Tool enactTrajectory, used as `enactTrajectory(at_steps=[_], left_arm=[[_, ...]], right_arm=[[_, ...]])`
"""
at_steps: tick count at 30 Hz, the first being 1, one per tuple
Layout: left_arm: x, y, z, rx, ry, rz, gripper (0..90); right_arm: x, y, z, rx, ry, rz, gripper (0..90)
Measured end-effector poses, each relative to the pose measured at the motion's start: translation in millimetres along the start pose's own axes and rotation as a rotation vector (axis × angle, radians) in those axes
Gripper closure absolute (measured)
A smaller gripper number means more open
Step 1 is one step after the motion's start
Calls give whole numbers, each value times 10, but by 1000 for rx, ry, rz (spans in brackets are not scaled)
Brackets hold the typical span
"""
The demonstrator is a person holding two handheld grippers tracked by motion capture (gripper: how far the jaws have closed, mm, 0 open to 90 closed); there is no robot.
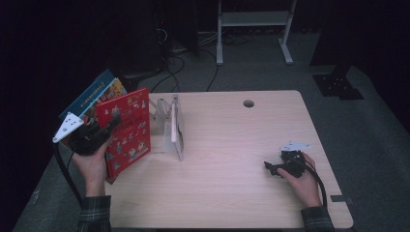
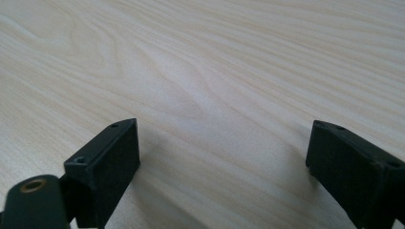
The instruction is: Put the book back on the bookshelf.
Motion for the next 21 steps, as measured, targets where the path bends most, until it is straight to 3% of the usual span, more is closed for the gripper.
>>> enactTrajectory(at_steps=[4, 13, 21], left_arm=[[36, 191, -61, -30, -2, 7, 794], [93, 608, -169, -43, -10, -6, 794], [175, 763, -260, -54, -29, 15, 794]], right_arm=[[-1, 1, 2, 1, 1, 0, 100], [-3, 4, 5, 3, 3, 1, 100], [-3, 4, 5, 2, 3, 1, 100]])
Point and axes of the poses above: each handheld gripper's, and its own axes: y roughly forward along the jaws, x roughly out of its underside, z roughly to its right, the point moved 3 cm from there along y, roughly forward along the jaws, and after that the axes turned 5 degrees about -y, right-handed, at the moved point
